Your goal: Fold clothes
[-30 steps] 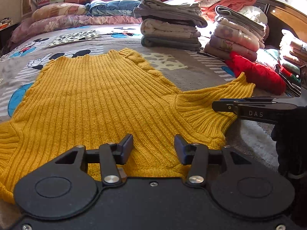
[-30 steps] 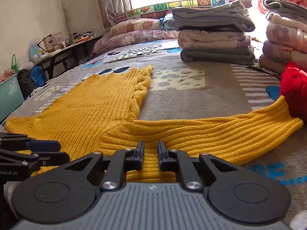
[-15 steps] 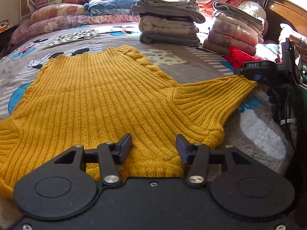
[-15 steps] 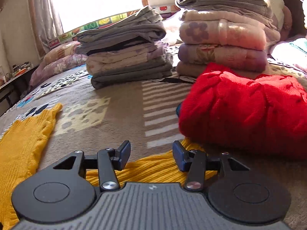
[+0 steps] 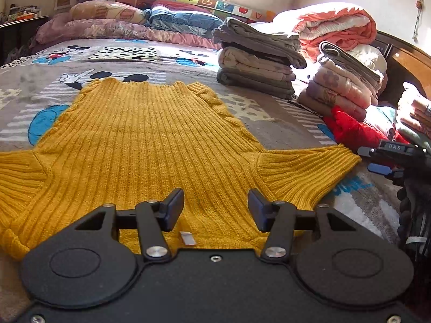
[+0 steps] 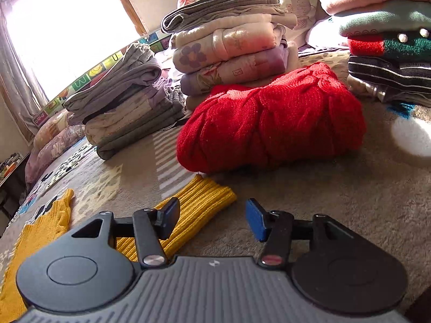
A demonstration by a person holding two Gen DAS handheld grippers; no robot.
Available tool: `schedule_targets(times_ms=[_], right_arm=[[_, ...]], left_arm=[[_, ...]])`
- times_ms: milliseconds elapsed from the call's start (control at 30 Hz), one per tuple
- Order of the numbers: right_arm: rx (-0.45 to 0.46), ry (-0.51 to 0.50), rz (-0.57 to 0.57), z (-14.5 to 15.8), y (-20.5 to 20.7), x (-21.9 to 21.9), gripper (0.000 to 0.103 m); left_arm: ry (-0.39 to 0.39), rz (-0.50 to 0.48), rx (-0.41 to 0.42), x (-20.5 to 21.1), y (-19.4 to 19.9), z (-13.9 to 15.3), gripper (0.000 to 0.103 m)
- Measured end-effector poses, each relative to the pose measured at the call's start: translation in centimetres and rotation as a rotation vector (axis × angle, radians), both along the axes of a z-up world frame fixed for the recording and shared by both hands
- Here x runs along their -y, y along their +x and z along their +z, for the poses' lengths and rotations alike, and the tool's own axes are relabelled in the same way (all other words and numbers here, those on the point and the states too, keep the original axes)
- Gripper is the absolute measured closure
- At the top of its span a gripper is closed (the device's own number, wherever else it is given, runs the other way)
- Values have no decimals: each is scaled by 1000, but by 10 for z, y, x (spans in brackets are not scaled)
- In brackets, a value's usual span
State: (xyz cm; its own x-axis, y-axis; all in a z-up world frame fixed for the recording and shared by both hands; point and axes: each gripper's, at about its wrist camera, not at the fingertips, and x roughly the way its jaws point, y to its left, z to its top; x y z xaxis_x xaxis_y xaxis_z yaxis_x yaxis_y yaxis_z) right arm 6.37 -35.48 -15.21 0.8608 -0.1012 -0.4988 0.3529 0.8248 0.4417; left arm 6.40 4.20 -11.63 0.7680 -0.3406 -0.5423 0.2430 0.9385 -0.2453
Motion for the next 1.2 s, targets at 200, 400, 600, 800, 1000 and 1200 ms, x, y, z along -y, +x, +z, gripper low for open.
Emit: schedule_targets(times_ms=[200, 400, 600, 800, 1000, 1200], right_arm=[[50, 90, 162, 18, -15, -32, 42], [94, 3, 404, 33, -23, -88, 42], [197, -243, 703, 54, -38, -172, 45], [-16, -544, 928, 12, -40, -245, 55], [63, -635, 941, 29, -82, -246, 56], [237, -627, 921, 44, -83, -264, 44]], left_arm=[[-110, 415, -73, -79, -12, 12, 42], [-225, 569, 39, -125, -47, 48, 43], [-11, 328, 62, -59, -45, 30, 48], [464, 40, 37, 7, -47, -32, 42], [329, 56, 67, -9, -50, 6, 42], [234, 66, -95, -16, -20, -20, 36]])
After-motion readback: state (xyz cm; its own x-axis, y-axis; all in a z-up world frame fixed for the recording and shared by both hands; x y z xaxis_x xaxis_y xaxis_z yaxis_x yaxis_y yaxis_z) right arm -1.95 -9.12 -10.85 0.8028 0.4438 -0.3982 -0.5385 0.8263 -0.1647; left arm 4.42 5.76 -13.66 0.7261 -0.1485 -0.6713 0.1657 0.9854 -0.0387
